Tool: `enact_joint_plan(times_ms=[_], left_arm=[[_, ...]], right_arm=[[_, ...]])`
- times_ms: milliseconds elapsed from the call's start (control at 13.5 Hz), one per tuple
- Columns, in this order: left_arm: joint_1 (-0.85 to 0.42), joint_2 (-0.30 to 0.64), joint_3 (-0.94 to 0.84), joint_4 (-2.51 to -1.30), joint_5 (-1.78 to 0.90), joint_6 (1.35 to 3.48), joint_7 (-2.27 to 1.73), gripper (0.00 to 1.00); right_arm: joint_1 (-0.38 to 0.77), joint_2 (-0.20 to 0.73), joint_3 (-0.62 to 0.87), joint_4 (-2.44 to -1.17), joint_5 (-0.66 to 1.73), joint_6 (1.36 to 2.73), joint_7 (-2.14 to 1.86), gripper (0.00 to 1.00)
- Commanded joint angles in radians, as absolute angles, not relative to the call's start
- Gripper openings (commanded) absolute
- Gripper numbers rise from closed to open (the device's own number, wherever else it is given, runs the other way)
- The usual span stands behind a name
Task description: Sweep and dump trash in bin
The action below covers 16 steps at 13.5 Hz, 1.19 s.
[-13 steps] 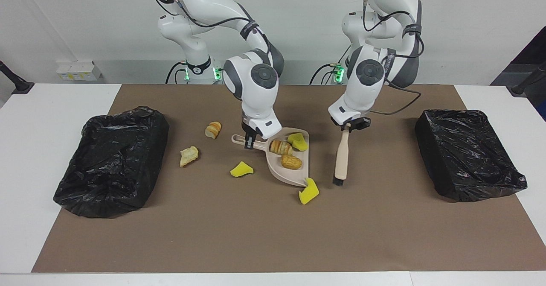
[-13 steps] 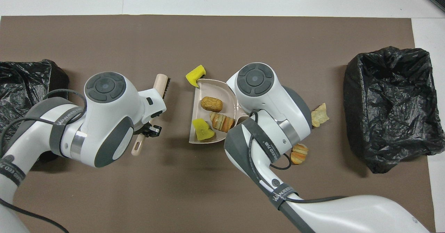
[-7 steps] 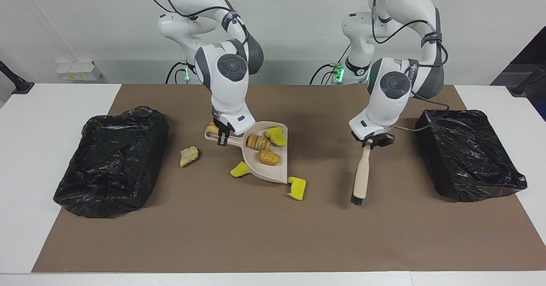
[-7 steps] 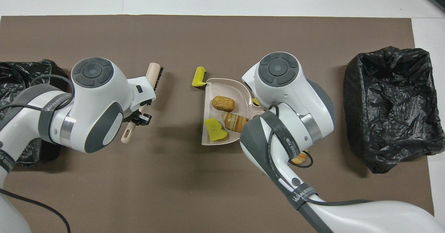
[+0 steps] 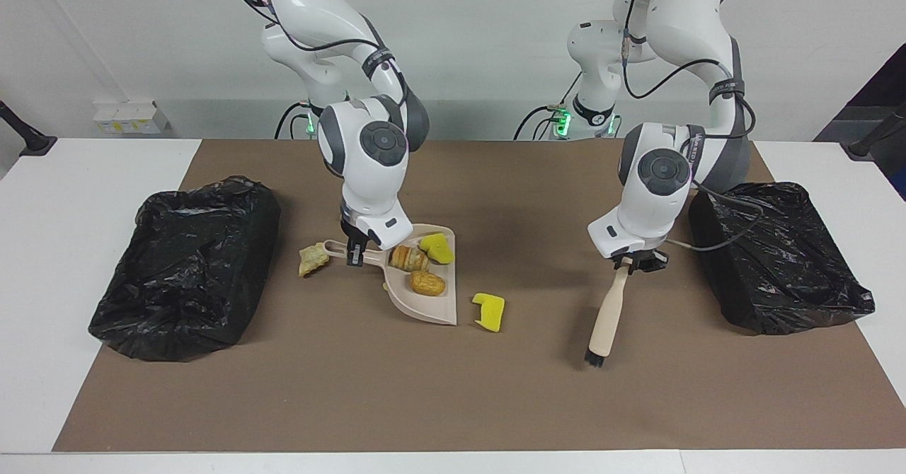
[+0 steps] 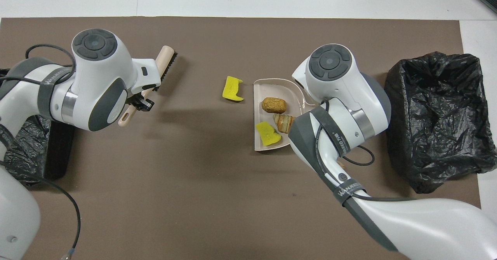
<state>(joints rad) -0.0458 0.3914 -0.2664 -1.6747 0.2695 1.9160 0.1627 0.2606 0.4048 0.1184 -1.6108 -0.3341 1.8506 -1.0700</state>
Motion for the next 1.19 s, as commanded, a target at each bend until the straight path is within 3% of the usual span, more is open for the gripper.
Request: enact_joint_plan(times_ms=[0,520,892,1115], left_arm=[[-0.075,0.385,-0.276,-1.689,0.284,1.893,0.175,0.00],[-0.233,0.278,-0.293,-1.885,0.180,2.022,0.167,0.00],[-0.336,0.256,-0.293,-1.878,0.166,1.999,0.056,0.00],[-0.327,0.242,-0.285,-1.876,0.167,1.994,0.002,0.00]], right_arm=[[0.268,0.459,0.127,-1.552,-0.347,1.856,-1.062,0.00],[0.337,0.479,0.130,-1.551,-0.295,1.904,-0.956,0.00],[0.350,0.479,0.130,-1.551,-0.265,1.921,-0.931,0.00],[0.341,0.477,0.130,-1.551,-0.265,1.922,-0.942,0.00]])
